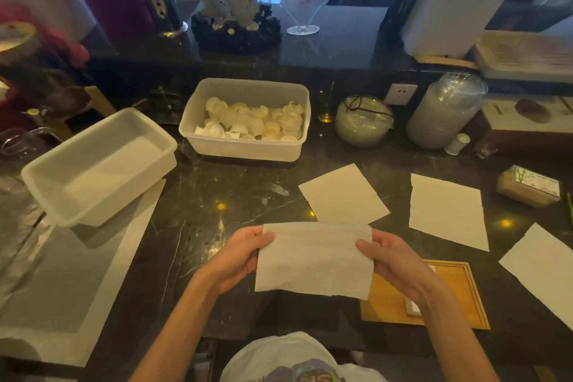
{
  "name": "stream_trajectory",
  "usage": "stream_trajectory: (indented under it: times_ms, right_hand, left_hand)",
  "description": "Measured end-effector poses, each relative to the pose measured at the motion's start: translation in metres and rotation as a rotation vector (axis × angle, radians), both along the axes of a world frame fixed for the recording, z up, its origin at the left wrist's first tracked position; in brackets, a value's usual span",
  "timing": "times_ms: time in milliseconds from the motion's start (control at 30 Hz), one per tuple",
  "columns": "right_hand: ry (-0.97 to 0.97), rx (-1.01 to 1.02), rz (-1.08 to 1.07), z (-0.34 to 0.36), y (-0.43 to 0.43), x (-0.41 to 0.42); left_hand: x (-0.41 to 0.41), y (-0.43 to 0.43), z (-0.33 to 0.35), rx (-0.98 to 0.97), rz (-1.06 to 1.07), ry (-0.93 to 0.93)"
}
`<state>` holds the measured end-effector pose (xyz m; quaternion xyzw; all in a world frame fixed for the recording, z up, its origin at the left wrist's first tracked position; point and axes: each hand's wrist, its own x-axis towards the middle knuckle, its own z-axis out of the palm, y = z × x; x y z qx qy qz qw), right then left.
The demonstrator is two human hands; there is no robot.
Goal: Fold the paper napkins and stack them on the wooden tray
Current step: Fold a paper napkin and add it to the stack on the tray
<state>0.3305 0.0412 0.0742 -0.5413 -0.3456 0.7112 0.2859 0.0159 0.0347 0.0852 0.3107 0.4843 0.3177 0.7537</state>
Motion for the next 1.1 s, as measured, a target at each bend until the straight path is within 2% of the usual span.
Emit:
stream_trajectory:
  times_ms: [300, 500, 800, 900, 1100]
  right_hand:
    - [-0.147, 0.115, -0.098, 0.034, -0.004, 0.066]
    - [-0.233, 0.285, -0.147, 0.055, -0.005, 0.126]
    - [-0.477, 0.540, -0.123, 0.052, -0.010, 0.207]
    - [-0.460, 0.533, -0.112, 0.047, -0.017, 0.227]
    - [-0.392, 0.539, -0.115, 0.041, -0.031, 0.252]
  left_hand:
    - [0.070, 0.010, 0.017, 0.061, 0.006, -0.025]
    - [0.139, 0.020, 0.028, 0.142, 0.018, 0.102]
    - [0.231, 0.011, 0.021, 0.295, 0.067, 0.078]
    - [0.253, 0.006, 0.015, 0.237, 0.099, 0.010]
    - [0.275, -0.003, 0.016, 0.227, 0.226, 0.063]
